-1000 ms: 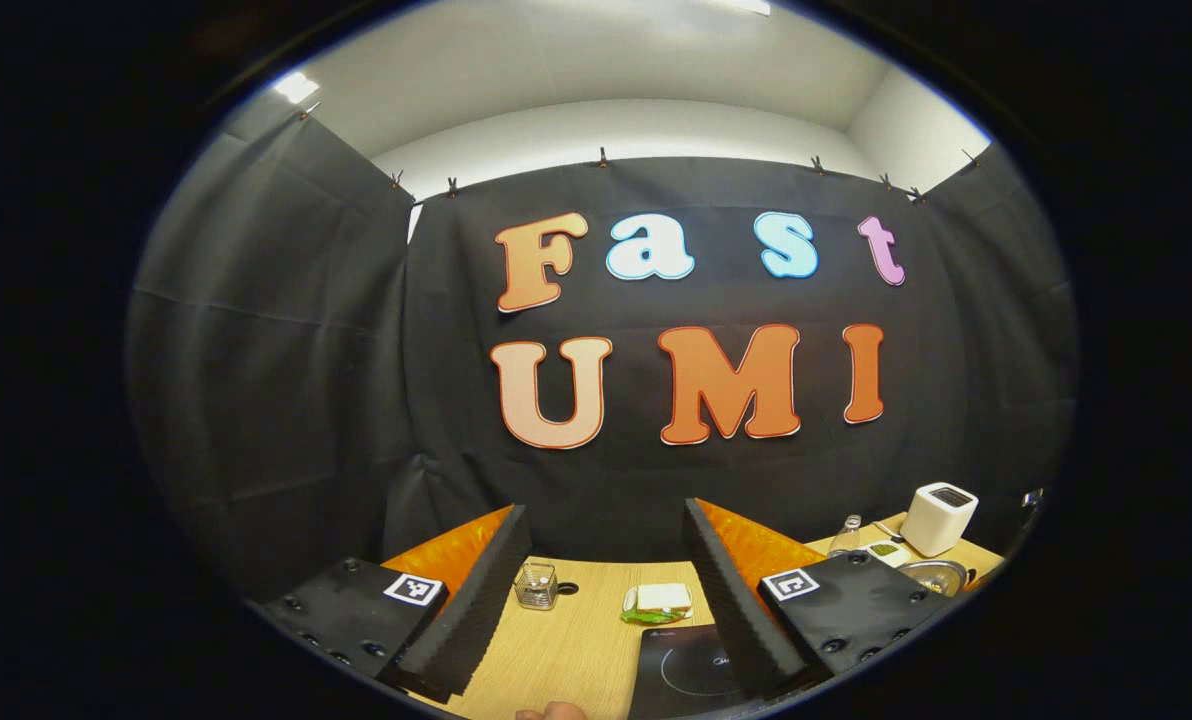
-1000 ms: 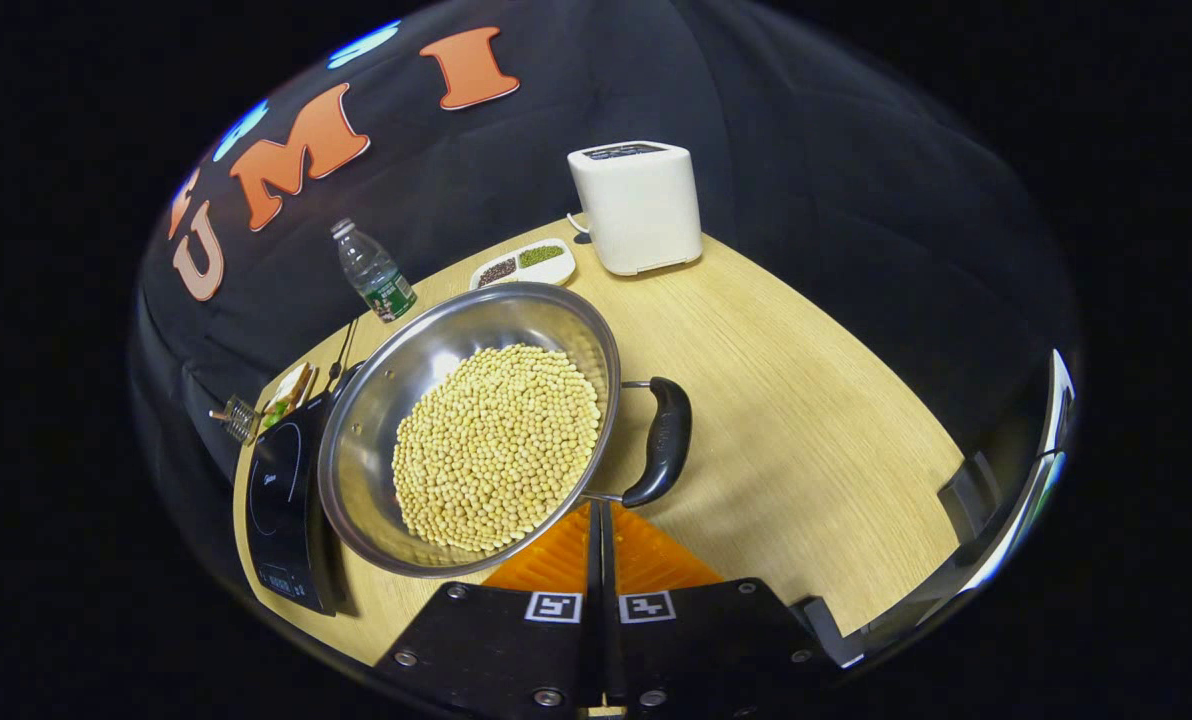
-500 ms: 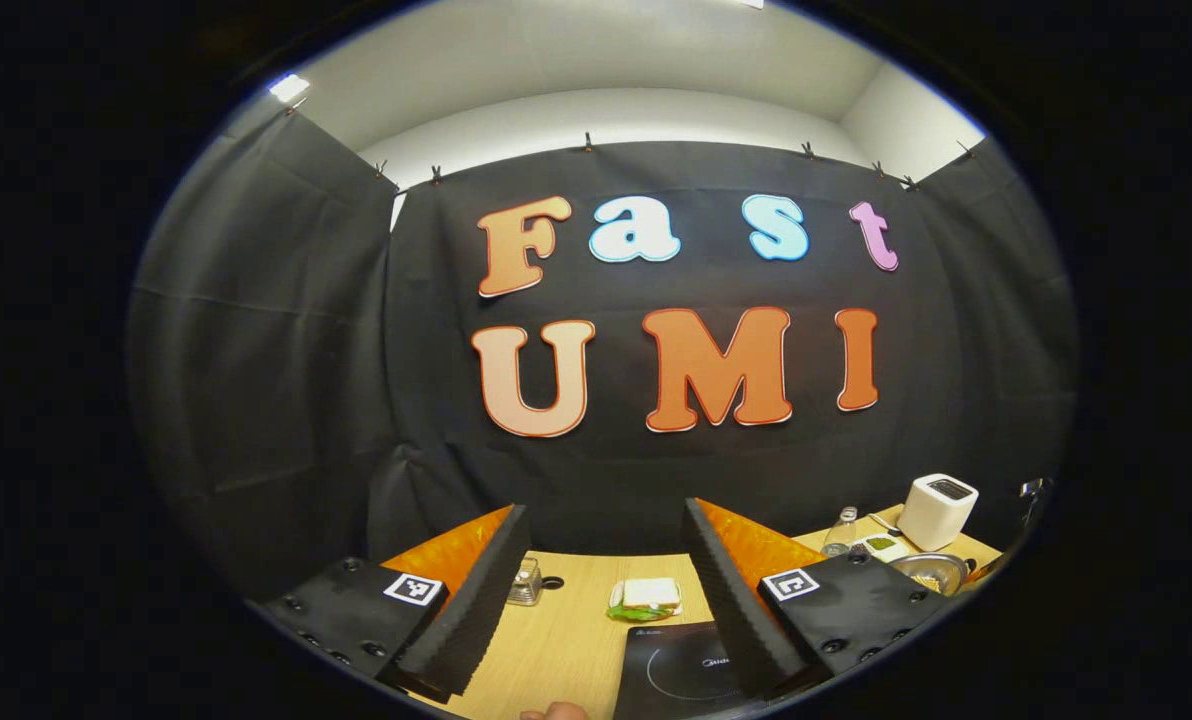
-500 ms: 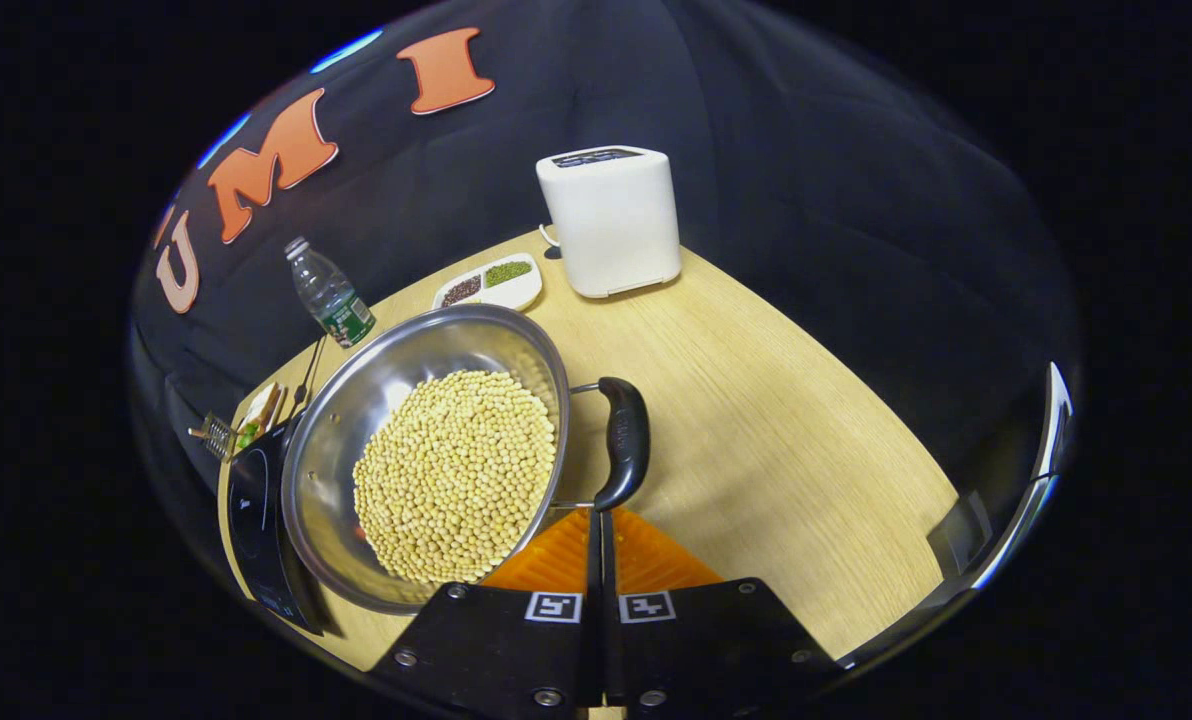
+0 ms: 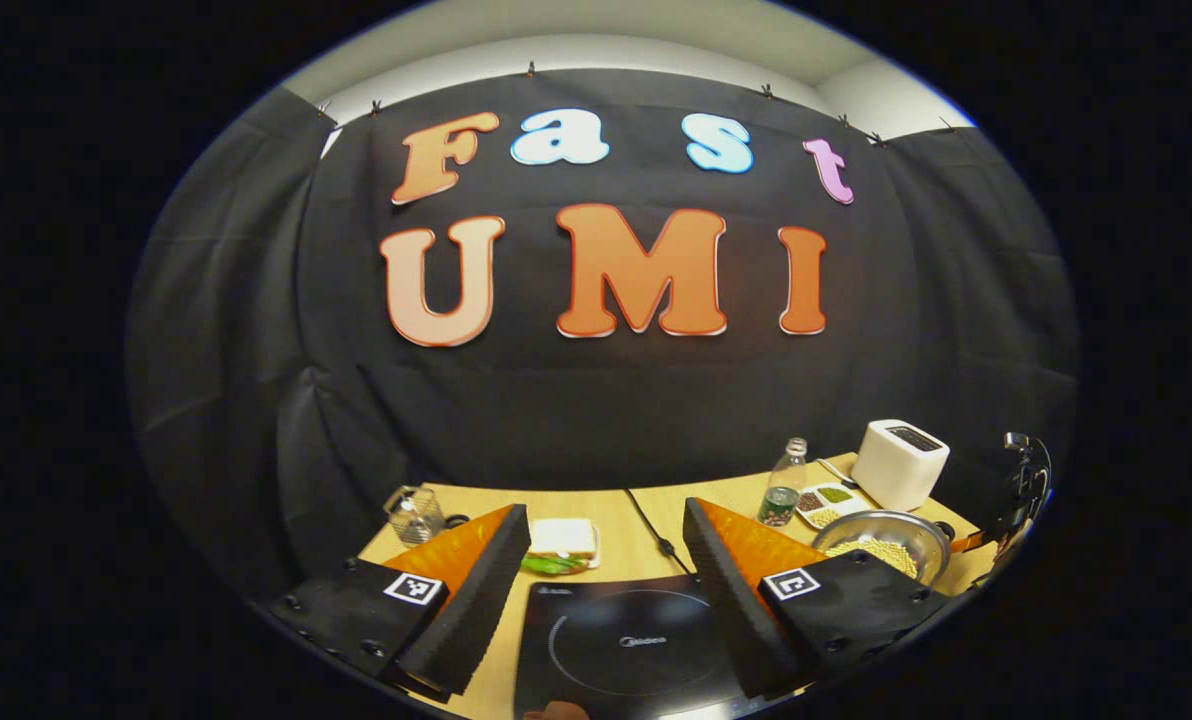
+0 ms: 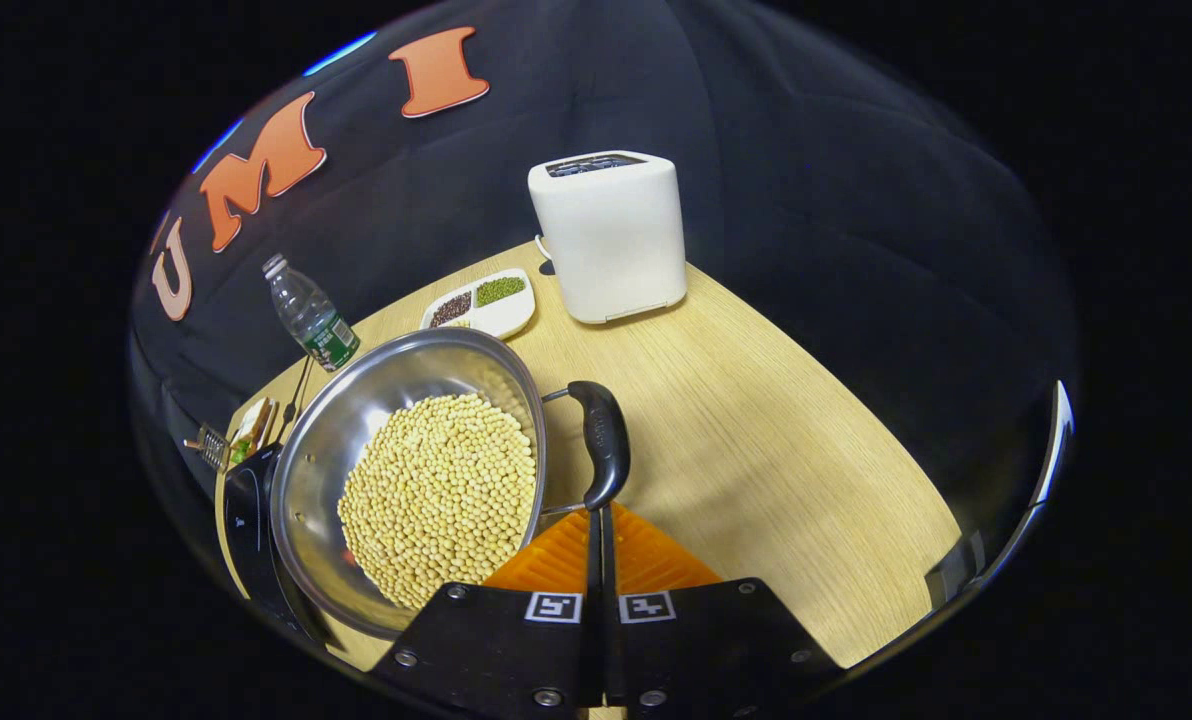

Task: First push the handle of the pot to place it horizontally, then grasp the pot with both hands and set it on the induction cooktop.

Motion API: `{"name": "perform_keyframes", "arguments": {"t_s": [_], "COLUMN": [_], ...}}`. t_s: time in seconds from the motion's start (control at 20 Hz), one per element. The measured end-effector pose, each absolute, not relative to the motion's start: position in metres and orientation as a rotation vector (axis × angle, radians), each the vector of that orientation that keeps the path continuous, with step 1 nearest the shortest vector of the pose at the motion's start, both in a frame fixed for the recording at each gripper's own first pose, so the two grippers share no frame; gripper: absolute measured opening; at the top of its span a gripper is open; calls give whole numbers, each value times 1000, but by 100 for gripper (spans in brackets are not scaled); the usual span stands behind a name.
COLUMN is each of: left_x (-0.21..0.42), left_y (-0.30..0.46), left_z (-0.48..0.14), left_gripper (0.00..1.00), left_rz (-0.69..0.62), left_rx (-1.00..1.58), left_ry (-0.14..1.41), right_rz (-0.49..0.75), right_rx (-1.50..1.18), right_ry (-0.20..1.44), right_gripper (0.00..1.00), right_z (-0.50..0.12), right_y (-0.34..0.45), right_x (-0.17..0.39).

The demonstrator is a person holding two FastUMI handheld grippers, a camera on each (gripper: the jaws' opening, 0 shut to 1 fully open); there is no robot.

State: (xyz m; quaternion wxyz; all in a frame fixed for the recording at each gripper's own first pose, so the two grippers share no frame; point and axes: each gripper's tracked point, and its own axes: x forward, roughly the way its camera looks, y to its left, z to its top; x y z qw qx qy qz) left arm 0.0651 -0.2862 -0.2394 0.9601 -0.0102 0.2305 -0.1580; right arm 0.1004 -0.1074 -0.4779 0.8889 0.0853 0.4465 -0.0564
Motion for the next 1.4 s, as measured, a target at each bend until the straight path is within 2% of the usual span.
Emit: {"name": "perform_keyframes", "arguments": {"t_s": [0.3,0.35,0.45,0.75,0.95,1.05,1.25,1.4], "left_x": [29,22,5,-2,0,-1,-1,-4], "left_y": [-391,-408,-436,-490,-501,-508,-519,-523], "left_z": [-344,-358,-378,-404,-416,-424,-441,-452], "left_gripper": [100,97,100,100,100,100,100,100], "left_rz": [-471,-496,-543,-585,-573,-567,-560,-554], "left_rx": [-40,-38,-63,-84,-88,-86,-67,-57], "left_ry": [682,709,772,829,844,859,882,915], "right_rz": [-123,-121,-116,-99,-153,-133,-35,9], "right_rx": [135,126,115,103,56,48,107,77], "right_ry": [896,892,884,885,772,719,691,676], "right_gripper": [0,0,0,0,0,0,14,36], "right_z": [-480,-480,-479,-475,-440,-423,-413,-424], "right_y": [-113,-112,-113,-117,-145,-144,-113,-98], "right_x": [124,128,135,139,151,159,170,180]}}
